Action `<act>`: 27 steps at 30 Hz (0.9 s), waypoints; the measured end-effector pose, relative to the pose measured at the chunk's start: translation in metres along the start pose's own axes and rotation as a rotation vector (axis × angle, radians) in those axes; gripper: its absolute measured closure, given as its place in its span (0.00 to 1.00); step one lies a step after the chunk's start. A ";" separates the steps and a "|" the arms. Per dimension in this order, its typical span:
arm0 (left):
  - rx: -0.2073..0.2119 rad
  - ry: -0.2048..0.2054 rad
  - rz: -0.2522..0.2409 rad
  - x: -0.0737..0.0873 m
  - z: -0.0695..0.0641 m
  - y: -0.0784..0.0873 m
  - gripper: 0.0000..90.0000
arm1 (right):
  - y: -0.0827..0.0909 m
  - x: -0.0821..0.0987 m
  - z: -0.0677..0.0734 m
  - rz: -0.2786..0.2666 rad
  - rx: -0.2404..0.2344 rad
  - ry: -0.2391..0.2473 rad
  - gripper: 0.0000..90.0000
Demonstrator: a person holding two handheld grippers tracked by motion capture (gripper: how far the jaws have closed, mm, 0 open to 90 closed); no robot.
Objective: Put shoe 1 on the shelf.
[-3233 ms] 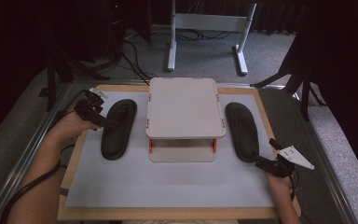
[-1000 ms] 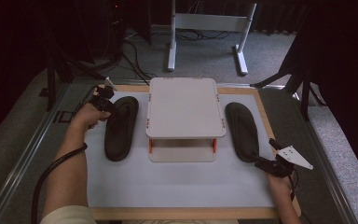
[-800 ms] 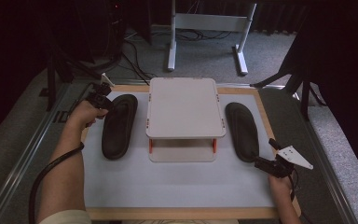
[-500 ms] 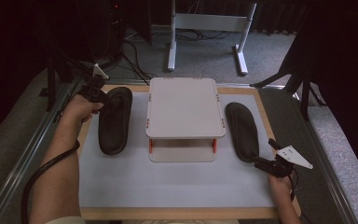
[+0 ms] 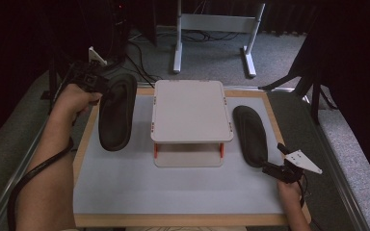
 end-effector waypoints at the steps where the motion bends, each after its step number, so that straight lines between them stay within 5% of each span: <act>1: 0.018 -0.004 -0.019 -0.003 -0.007 0.010 0.81 | 0.000 0.000 0.000 0.001 0.003 0.001 0.13; 13: 0.053 -0.065 -0.057 -0.018 -0.060 0.039 0.81 | -0.001 0.001 0.000 0.009 0.003 0.007 0.13; 21: 0.084 -0.111 -0.038 -0.023 -0.104 0.031 0.81 | -0.001 0.001 0.000 0.010 -0.002 0.006 0.13; 27: 0.093 -0.110 -0.040 -0.029 -0.132 0.018 0.81 | -0.001 0.001 0.000 0.010 -0.003 0.006 0.13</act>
Point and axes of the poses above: each handheld gripper's, and its own axes: y roughly backward along the jaws, x roughly out of its underside, z roughly to its left, the point moved 8 cm from there along -y, roughly forward along the jaws, and after that the axes turned 15 degrees about y, right-handed, at the moved point
